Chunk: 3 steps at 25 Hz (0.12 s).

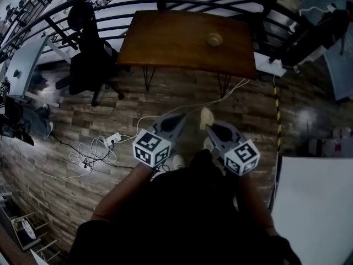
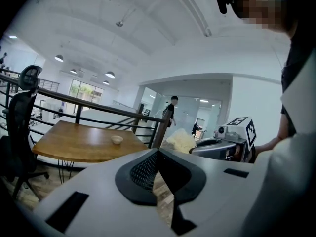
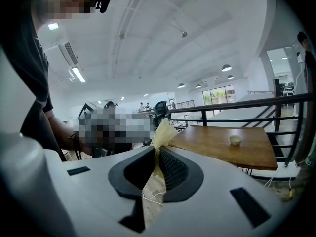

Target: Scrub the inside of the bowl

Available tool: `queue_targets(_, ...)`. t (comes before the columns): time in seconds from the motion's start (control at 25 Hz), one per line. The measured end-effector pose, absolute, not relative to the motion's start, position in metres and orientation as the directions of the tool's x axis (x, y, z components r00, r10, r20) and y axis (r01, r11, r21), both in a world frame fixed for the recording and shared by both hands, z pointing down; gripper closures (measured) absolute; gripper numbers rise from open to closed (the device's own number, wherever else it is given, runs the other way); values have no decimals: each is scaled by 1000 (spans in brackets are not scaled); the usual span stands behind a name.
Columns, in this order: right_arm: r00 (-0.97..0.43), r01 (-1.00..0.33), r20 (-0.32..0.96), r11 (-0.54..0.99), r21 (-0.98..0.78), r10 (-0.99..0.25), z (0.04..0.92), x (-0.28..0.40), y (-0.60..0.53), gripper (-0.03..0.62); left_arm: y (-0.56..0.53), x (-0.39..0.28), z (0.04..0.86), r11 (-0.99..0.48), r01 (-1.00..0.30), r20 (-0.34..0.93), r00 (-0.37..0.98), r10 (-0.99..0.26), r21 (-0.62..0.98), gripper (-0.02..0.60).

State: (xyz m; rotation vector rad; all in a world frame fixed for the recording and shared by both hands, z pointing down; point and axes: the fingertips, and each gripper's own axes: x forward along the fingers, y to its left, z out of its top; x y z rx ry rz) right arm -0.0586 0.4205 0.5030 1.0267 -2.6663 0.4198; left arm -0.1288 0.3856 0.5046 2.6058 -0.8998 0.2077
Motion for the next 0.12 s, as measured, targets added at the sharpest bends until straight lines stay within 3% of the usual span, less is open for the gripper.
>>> queue_targets(0.12, -714, -688, 336, 703, -177, -614, 502, -60, 424, 554, 388, -131, 507, -727, -611, 255, 792, -555, 314, 584)
